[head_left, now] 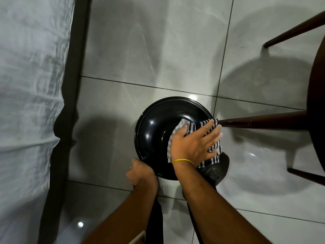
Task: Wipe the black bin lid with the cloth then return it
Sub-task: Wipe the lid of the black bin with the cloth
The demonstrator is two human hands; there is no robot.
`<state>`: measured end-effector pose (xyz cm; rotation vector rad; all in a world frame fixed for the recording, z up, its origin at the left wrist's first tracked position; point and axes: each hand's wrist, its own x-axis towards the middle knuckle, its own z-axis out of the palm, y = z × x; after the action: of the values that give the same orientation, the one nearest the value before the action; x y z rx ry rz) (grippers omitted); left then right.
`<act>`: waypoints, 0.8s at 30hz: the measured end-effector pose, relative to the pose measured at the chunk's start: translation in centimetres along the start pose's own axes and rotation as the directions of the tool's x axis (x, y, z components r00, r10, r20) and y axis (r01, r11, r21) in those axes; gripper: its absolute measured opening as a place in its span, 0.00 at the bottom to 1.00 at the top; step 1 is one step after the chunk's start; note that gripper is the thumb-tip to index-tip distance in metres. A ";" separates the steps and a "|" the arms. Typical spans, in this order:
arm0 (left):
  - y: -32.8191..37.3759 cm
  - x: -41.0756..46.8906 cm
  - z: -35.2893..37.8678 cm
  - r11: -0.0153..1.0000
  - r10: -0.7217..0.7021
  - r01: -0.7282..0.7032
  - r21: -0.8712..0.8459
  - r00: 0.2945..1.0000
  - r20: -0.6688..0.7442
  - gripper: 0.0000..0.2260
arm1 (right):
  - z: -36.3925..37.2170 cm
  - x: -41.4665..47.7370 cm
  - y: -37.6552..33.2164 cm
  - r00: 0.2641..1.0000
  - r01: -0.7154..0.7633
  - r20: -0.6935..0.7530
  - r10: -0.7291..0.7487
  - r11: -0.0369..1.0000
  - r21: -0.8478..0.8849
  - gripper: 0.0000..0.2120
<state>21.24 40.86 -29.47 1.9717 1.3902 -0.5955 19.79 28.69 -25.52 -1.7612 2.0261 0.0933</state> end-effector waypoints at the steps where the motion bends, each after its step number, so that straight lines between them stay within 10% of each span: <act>1: 0.1 0.0 0.0 1.000 0.003 -0.003 0.003 1.000 -0.004 0.16 | -0.2 -0.1 0.5 1.000 -0.011 0.004 0.010 1.000 0.017 0.42; 24: 0.0 -0.8 0.5 0.998 0.063 -0.063 0.003 0.998 -0.028 0.23 | -0.9 -4.4 2.8 0.990 0.079 0.118 -0.074 0.996 -0.040 0.66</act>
<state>20.99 39.95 -29.27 2.0246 1.3387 -0.5425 17.23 32.99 -23.76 -1.8141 1.8859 0.2134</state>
